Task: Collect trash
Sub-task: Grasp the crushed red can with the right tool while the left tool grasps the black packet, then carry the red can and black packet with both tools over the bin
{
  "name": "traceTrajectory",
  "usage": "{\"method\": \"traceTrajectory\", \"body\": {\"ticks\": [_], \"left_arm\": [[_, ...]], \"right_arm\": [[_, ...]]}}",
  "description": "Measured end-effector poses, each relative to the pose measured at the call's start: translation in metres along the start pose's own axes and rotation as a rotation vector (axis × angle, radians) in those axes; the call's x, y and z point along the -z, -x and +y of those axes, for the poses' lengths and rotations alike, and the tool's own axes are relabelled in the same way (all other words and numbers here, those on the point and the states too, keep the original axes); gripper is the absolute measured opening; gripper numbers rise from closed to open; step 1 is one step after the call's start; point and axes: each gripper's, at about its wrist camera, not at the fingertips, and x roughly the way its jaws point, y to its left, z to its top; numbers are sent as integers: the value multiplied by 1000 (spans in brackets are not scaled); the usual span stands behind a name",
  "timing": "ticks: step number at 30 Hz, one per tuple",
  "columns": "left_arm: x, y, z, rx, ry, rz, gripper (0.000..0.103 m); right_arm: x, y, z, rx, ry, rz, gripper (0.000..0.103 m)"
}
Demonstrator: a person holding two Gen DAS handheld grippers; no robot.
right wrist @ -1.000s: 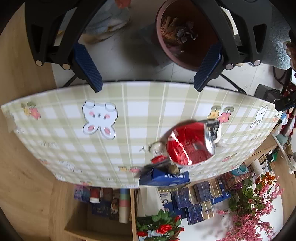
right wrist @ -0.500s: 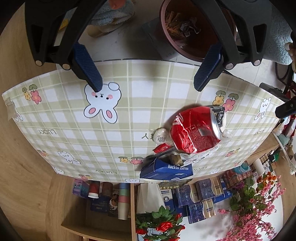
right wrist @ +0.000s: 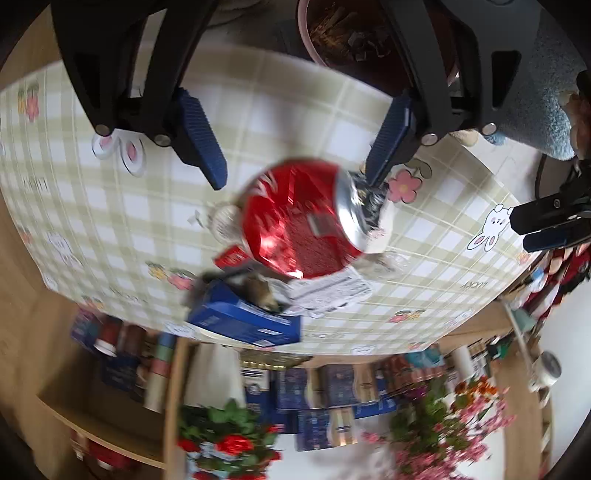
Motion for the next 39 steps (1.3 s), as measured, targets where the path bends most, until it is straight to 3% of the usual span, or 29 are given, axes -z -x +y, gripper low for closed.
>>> {"method": "traceTrajectory", "body": {"ticks": [5, 11, 14, 15, 16, 28, 35, 39], "left_arm": [[0, -5, 3, 13, 5, 12, 85], [1, -13, 5, 29, 8, 30, 80], [1, -18, 3, 41, 6, 38, 78], [1, -19, 2, 47, 3, 41, 77], [2, -21, 1, 53, 0, 44, 76], [0, -53, -21, 136, -33, 107, 67], [-16, -83, -45, 160, -126, 129, 67], [-29, -94, -50, 177, -114, 135, 67]], "right_arm": [[-15, -20, 14, -21, 62, 20, 58], [-20, -42, 21, 0, 74, 61, 54], [-21, -51, 20, 6, 48, 87, 39], [-21, -52, 19, -6, 40, 92, 29], [-20, -51, 19, -8, 41, 91, 27], [-24, -4, -2, -2, 22, -34, 25], [-16, 11, -19, 4, -31, -46, 25], [-13, 14, -27, 16, -45, -50, 25]]}}
